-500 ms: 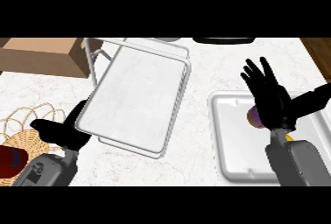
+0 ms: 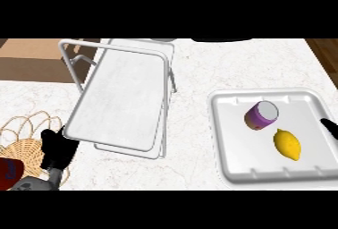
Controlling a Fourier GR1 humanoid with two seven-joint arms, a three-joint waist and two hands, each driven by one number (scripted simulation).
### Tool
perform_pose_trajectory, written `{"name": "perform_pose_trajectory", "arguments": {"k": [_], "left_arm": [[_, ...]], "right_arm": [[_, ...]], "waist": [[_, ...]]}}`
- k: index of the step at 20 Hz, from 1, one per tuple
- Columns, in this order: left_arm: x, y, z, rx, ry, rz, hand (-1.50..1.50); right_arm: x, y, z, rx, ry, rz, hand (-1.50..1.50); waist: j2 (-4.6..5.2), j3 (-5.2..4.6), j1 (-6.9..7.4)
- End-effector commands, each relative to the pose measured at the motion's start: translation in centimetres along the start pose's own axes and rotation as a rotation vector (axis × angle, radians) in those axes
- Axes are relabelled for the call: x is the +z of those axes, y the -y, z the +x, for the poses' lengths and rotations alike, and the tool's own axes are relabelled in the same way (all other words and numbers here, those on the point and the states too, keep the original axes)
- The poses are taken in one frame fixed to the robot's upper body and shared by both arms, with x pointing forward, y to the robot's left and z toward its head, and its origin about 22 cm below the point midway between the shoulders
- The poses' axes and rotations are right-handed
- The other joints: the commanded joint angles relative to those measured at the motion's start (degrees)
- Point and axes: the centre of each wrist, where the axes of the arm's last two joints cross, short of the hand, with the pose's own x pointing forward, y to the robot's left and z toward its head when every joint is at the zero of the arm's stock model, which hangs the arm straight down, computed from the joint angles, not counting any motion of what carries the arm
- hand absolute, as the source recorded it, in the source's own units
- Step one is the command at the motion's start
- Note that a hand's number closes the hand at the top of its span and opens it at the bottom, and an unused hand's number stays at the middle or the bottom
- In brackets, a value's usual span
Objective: Pick the lemon from the tray and place it in the tiered shelf
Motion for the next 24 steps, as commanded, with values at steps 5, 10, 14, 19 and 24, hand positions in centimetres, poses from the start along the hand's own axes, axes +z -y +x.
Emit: {"name": "perform_pose_trajectory", "arguments": {"k": [5,10,14,19,24], "left_arm": [[0.9,0.4,-1.5,-0.048,-0.075,0.007,0.0],[0.5,0.1,-1.6,-0.06,-0.057,-0.006,0.0],[0.3,2.0,-2.3,-0.049,-0.073,-0.019,0.0],[0.4,0.9,-2.1,-0.072,-0.052,-0.03,0.0],[-0.8,1.2,-1.7,-0.059,-0.058,-0.044,0.0]], "right_arm": [[2.9,6.2,-3.7,-0.092,0.114,0.088,-1.5],[4.2,6.6,0.8,0.003,0.163,0.243,-1.5],[4.7,5.6,5.1,0.145,0.052,0.369,-1.5],[5.5,5.9,7.0,0.646,-0.024,0.297,-1.5],[6.9,4.2,10.7,0.911,-0.113,0.187,-1.5]], "waist": [[-0.53,0.47,2.26],[-0.5,0.37,2.7],[-0.28,0.28,3.37],[0.06,0.05,5.11],[0.25,0.1,5.16]]}}
